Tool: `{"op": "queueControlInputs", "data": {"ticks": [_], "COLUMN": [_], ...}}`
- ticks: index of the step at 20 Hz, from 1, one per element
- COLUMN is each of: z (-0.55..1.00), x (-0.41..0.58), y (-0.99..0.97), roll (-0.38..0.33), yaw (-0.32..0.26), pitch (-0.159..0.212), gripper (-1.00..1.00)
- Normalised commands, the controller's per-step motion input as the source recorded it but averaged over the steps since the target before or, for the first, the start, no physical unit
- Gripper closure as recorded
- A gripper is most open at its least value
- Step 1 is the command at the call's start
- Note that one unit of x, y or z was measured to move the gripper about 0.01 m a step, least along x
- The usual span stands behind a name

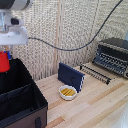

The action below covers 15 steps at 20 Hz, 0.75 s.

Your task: Kindly spot and seek the red cup placed ahead of you. Cautiously adjust your gripper towards the red cup, gripping it gently. Find the after-storage area of the caddy. Relocate the red cup in your grip over the rear portion and softly release it into the compartment.

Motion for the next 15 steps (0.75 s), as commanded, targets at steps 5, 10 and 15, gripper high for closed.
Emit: {"op": "queueControlInputs", "data": {"ticks": [5, 10, 15], "z": [-0.13, 0.12, 0.40], "x": [0.309, 0.259, 0.250], "y": [0.17, -0.03, -0.13], "roll": [-0.033, -0.026, 0.047], "yaw": [0.017, 0.045, 0.111], "pitch": [0.007, 0.000, 0.141], "gripper": [-1.00, -1.00, -1.00]}}
